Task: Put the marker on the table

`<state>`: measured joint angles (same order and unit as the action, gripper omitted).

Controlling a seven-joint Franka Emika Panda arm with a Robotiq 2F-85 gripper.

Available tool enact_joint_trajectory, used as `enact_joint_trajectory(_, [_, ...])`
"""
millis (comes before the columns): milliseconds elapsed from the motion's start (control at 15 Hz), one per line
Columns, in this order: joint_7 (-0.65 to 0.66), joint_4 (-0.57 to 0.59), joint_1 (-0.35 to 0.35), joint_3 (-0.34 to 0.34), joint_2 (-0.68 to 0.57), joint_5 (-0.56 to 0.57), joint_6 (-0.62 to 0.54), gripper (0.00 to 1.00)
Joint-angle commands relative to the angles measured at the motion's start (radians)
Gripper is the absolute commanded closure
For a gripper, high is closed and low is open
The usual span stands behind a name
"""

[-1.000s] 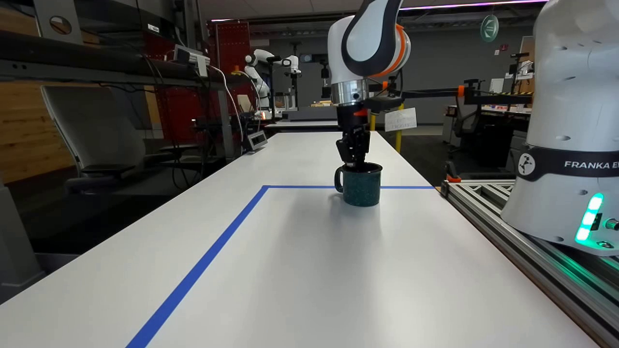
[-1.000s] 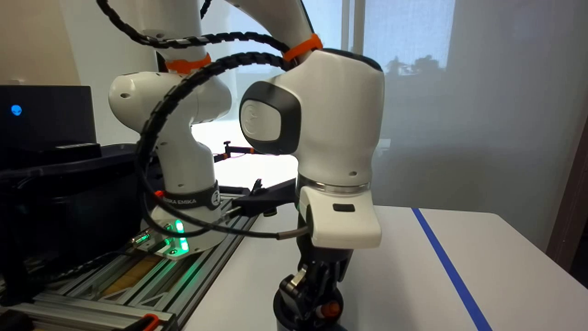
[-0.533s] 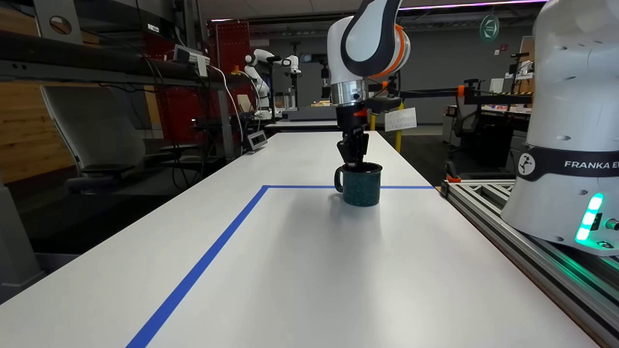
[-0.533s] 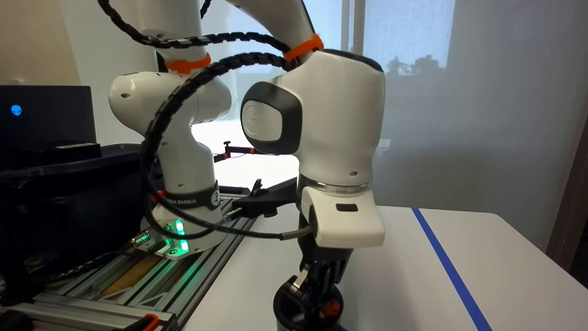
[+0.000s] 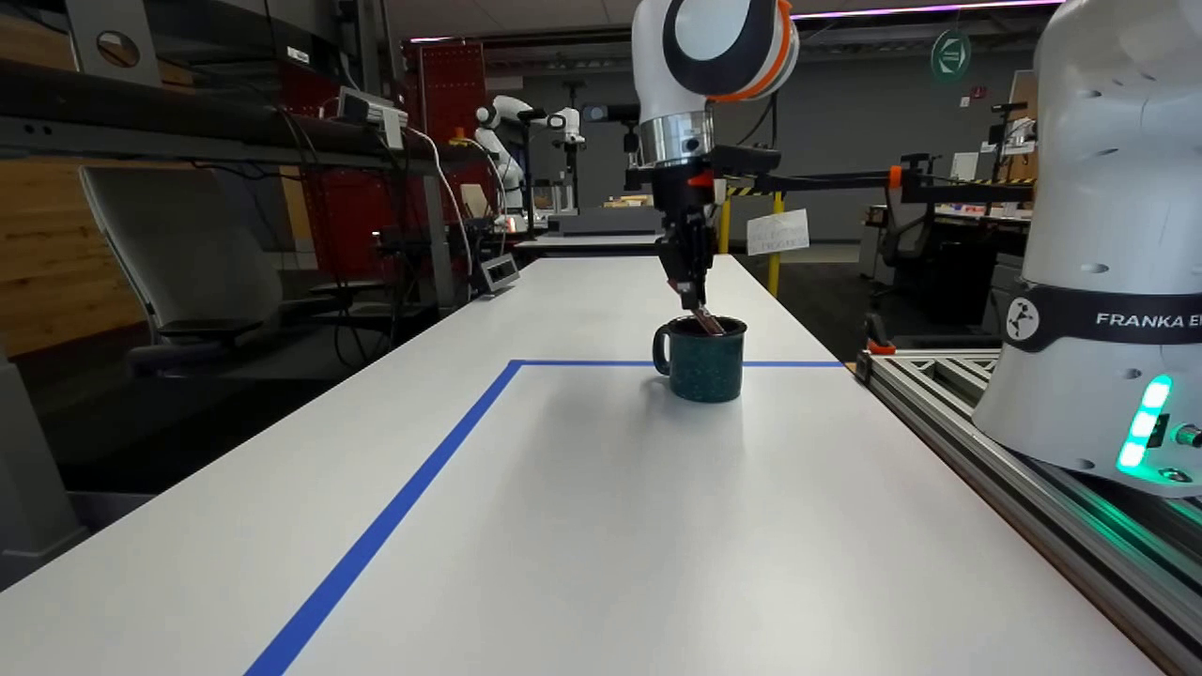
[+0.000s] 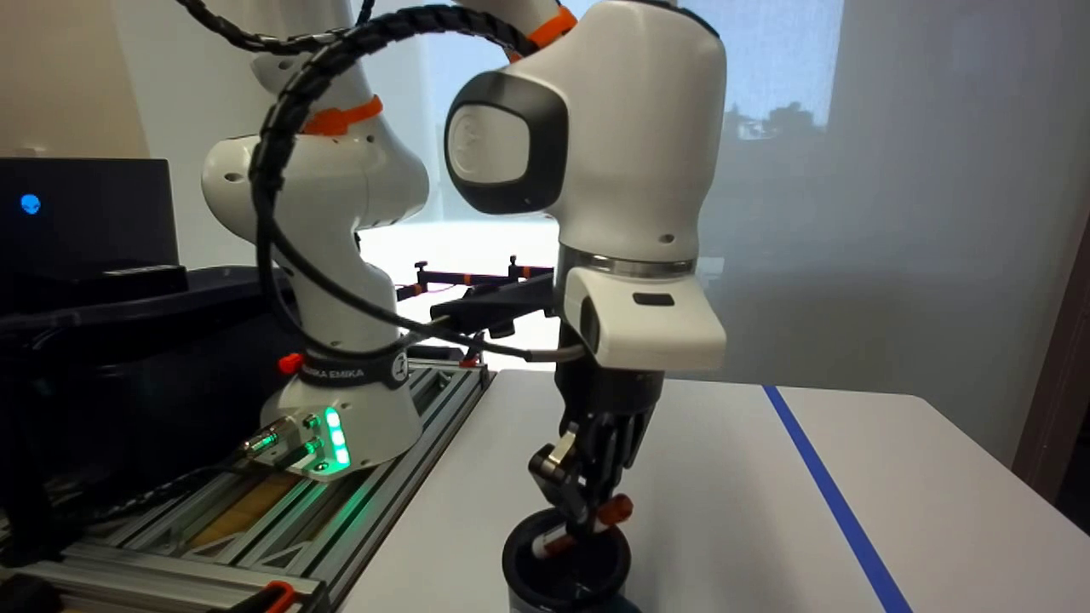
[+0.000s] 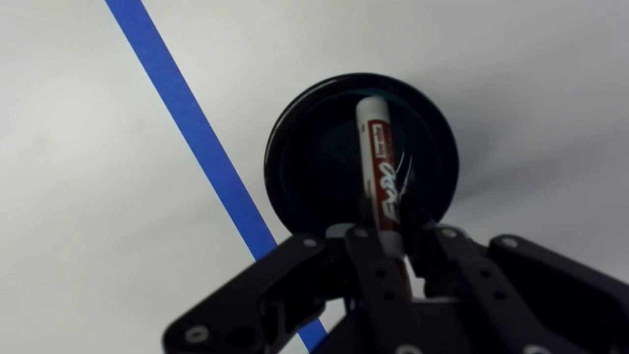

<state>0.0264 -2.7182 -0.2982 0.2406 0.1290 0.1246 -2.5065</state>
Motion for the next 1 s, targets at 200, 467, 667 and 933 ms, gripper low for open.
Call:
enact_joint_trajectory(200, [0.064, 0.071, 0.033, -0.045, 0.126, -0.039, 0.221, 0.95])
enact_joint_trajectory(467, [0.100, 0.192, 0.084, -0.069, 0.067, -0.138, 0.330, 0.95])
enact_joint_trajectory(667, [0.099, 0.270, 0.117, -0.069, -0.011, -0.250, 0.382, 0.95])
enact_joint_trajectory(933, [0.086, 0.309, 0.125, -0.065, -0.123, -0.361, 0.369, 0.95])
